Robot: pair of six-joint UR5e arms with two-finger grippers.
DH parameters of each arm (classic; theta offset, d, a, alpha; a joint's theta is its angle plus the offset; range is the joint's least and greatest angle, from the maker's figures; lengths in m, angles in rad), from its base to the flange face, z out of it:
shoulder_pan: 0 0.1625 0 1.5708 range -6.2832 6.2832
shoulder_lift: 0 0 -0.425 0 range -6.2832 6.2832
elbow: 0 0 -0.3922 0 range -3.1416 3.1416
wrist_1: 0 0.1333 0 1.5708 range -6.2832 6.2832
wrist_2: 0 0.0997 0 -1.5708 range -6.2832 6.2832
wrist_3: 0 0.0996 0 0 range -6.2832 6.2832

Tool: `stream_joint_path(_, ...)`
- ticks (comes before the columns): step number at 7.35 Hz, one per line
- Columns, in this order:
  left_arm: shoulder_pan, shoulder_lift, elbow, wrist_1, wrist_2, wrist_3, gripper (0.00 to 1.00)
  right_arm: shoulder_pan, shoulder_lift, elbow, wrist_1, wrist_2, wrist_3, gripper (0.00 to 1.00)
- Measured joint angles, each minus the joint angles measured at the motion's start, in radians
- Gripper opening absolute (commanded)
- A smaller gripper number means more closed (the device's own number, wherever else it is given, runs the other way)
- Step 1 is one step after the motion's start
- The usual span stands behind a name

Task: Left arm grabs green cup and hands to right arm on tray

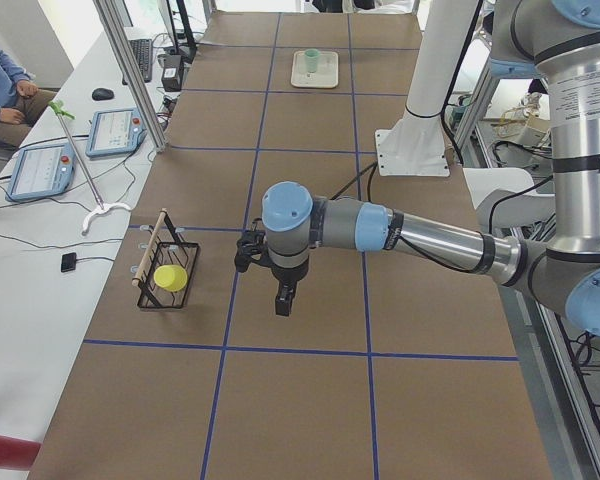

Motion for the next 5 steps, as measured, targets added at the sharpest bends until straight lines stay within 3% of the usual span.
stream_joint_path(5, -0.005, -0.042, 0.059, -0.002, 0.004, -0.003, 1.00, -0.012, 0.054, 0.002, -0.054, -0.028, 0.012, 1.00)
